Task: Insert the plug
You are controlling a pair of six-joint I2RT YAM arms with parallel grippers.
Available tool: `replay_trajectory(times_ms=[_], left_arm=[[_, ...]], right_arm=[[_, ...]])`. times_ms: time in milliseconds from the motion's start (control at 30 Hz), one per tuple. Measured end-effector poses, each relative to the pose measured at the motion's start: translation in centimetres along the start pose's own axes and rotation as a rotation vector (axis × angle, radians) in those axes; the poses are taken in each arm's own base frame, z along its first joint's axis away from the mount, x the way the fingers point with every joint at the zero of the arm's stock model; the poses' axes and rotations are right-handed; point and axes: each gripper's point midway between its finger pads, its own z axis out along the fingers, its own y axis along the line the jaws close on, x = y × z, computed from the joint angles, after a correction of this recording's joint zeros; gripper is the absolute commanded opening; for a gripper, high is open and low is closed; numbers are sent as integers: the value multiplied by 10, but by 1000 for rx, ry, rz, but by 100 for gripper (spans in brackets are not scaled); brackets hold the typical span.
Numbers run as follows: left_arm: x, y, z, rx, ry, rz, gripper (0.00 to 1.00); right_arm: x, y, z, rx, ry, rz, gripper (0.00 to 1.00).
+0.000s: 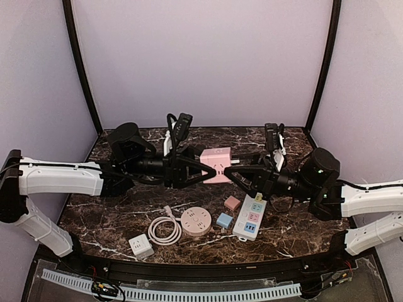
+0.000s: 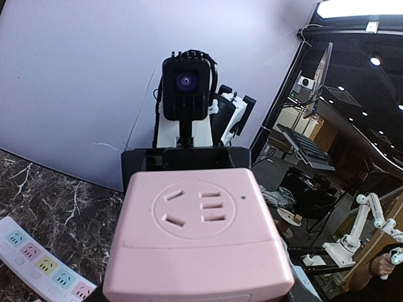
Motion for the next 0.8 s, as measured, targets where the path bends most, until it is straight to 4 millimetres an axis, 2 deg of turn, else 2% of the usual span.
replay_trajectory(times_ms=[33, 133, 167, 200, 400, 567, 800], left_arm=[[0, 1, 0, -2, 1, -2, 12], [3, 2, 0, -7, 10, -4, 4], [4, 3, 0, -11, 16, -6, 3], [6, 4, 0, -14, 21, -4, 1], [18, 16, -5, -128, 86, 3, 1], [25, 31, -20, -287, 164, 61, 1], [16, 31, -41, -424, 273, 235, 1]], right_arm=[[0, -1, 0, 3, -1, 1, 12], [2, -3, -1, 11, 5, 2, 75], [4, -3, -2, 18, 11, 2, 88], [6, -4, -3, 26, 22, 6, 96], [18, -36, -17, 218, 80, 14, 99], [29, -56, -33, 355, 136, 19, 99], [38, -90, -62, 586, 166, 47, 99]])
